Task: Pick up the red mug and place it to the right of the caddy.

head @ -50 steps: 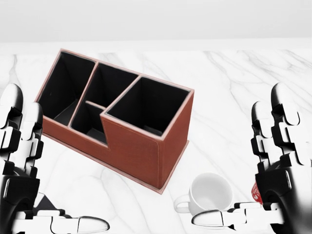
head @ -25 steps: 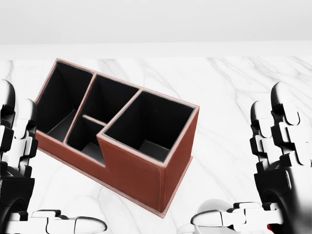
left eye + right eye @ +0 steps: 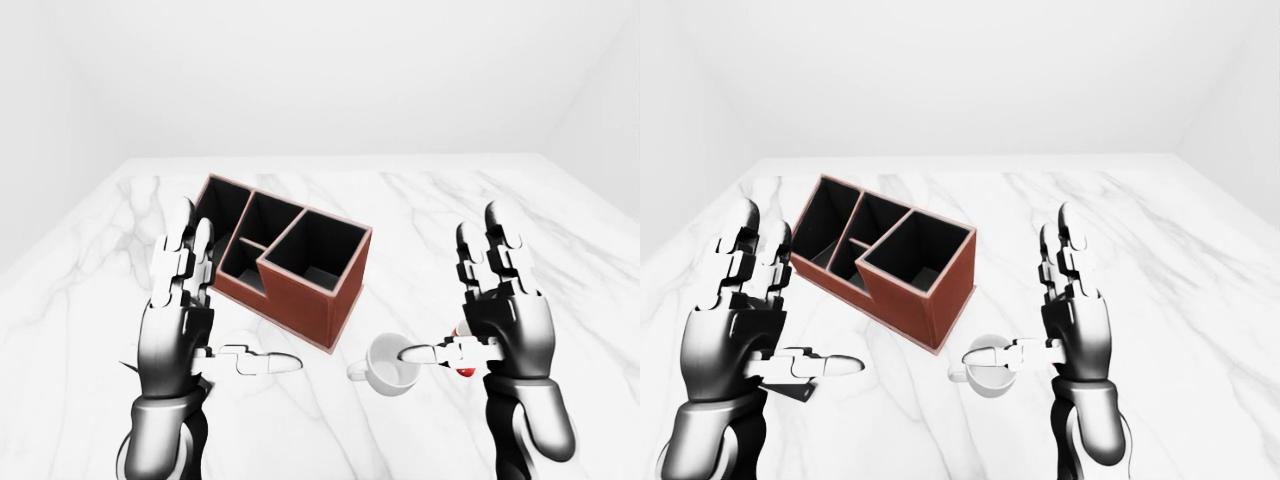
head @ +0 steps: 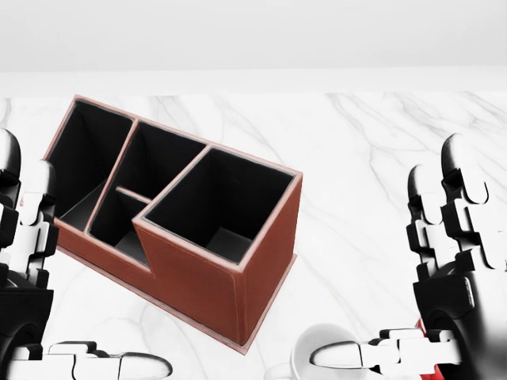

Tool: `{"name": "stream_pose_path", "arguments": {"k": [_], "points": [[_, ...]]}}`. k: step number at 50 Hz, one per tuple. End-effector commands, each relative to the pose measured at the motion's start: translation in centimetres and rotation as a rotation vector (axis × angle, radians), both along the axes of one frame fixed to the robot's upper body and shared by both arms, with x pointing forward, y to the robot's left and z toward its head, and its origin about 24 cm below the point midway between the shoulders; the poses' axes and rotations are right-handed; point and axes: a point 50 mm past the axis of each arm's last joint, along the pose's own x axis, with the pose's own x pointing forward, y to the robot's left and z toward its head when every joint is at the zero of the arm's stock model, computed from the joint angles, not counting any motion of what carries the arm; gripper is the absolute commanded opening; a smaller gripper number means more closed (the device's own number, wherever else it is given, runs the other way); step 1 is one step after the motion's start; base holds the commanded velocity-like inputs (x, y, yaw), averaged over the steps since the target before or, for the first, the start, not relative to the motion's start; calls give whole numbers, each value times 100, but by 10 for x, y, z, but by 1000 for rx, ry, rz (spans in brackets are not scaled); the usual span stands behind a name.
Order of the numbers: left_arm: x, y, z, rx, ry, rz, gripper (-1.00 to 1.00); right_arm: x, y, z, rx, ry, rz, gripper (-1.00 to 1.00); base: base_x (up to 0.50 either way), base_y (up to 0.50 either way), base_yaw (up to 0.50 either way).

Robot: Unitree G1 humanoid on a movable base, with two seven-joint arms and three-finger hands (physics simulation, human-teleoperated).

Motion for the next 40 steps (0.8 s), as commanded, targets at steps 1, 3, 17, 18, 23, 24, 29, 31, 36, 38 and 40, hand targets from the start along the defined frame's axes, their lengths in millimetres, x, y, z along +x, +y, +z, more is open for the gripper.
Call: {"name": "stream_pose_path", "arguments": {"k": [1,3,17,18,23,24,29,31,36,38,40], "points": [[0,1,0,1,0,3,100,-1,0,3,-5,-13,-9,100,0,0,0],[-1,1,1,0,-4,2,100,-2,2,0,-10,0,15,100,0,0,0],[-1,1,2,0,-12,2,100,-3,0,3,11,-14,12,100,29,-5,0],[-2,1,3,0,-13,2,100,-3,0,3,12,-15,10,100,0,0,0],[-1,0,2,1,-10,0,100,-5,-5,8,7,-37,-5,100,0,0,0],[-1,0,2,2,-11,0,100,-5,-5,9,7,-43,-8,100,0,0,0],[-4,2,6,4,-29,6,100,-5,-14,16,8,-82,-41,100,0,0,0],[-4,2,6,4,-32,4,100,-10,-16,21,-30,-105,-53,100,0,0,0],[-3,2,5,4,-26,5,100,-15,-21,35,-132,-165,-74,100,0,0,0],[-3,3,4,3,-20,6,100,-22,-24,50,-169,-244,-81,100,0,0,0],[-1,2,2,2,-7,6,100,-32,-26,67,-204,-342,-82,100,0,0,0]]}}
